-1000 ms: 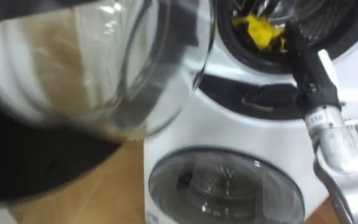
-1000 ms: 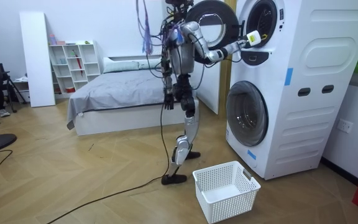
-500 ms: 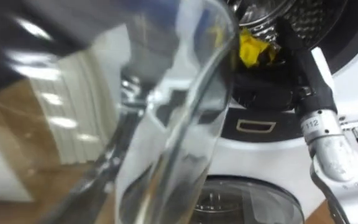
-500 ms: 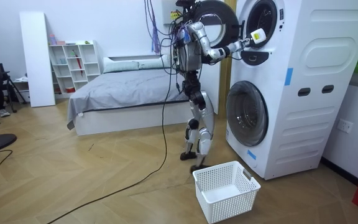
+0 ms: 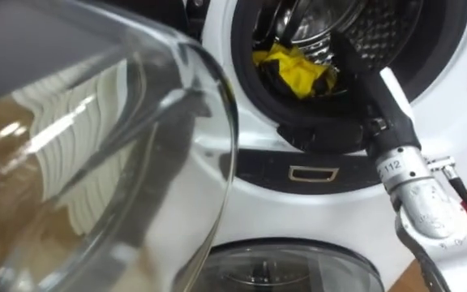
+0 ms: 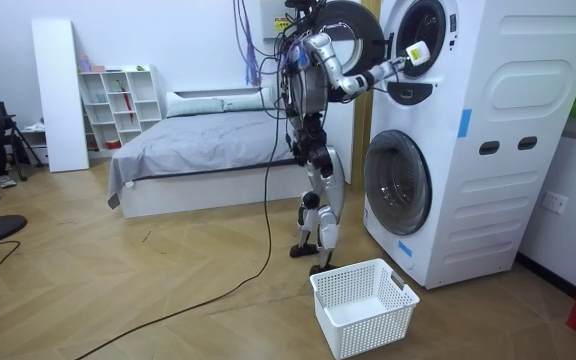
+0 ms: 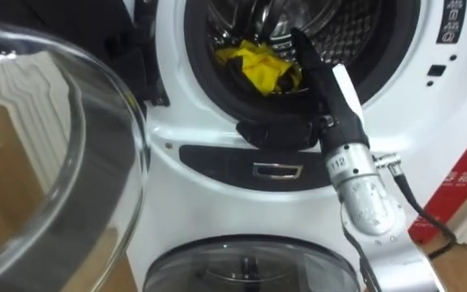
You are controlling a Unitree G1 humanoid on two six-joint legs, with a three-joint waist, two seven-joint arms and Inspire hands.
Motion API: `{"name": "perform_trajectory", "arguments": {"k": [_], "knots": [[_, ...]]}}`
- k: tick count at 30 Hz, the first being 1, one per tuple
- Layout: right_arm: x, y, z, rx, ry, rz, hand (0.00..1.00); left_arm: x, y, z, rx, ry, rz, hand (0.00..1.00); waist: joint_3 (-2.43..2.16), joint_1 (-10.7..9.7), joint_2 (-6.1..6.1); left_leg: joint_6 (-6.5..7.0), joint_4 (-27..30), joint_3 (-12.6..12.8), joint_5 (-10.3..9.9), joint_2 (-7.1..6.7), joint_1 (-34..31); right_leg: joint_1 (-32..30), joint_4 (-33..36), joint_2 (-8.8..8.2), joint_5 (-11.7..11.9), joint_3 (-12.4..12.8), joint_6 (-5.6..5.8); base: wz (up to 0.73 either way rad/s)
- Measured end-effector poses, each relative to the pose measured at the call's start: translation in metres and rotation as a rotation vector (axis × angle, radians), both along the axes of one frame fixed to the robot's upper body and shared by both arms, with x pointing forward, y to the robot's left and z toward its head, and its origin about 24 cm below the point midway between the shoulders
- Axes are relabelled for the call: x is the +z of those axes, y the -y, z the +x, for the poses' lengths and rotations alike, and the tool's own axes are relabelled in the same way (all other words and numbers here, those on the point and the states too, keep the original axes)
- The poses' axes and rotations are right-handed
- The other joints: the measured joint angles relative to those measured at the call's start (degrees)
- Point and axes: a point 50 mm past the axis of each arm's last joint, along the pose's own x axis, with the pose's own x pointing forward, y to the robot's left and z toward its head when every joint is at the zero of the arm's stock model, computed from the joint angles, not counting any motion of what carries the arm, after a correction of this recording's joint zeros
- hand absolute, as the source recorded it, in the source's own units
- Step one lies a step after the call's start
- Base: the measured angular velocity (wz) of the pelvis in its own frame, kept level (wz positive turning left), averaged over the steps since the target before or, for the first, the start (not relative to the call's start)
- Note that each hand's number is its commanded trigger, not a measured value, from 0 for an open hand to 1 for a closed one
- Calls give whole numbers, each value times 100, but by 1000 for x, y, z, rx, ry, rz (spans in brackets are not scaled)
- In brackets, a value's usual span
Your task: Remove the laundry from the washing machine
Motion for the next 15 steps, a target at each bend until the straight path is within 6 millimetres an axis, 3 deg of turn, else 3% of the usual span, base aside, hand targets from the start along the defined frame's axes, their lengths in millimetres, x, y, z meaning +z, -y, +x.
{"name": "perform_trajectory", "arguments": {"k": [6, 15], "knots": [[24, 1, -3, -10, 111, 23, 0, -1, 2, 3, 6, 9, -7, 0, 2, -1, -20, -86, -73, -7, -30, 119, 60, 108, -178, 131, 30, -23, -49, 0], [26, 3, -4, -19, 119, 21, 0, 0, 2, 14, -1, 43, -10, 0, 28, 47, 69, -124, -247, -2, -47, 186, 169, 165, -303, 224, 28, -32, -52, 1]]}}
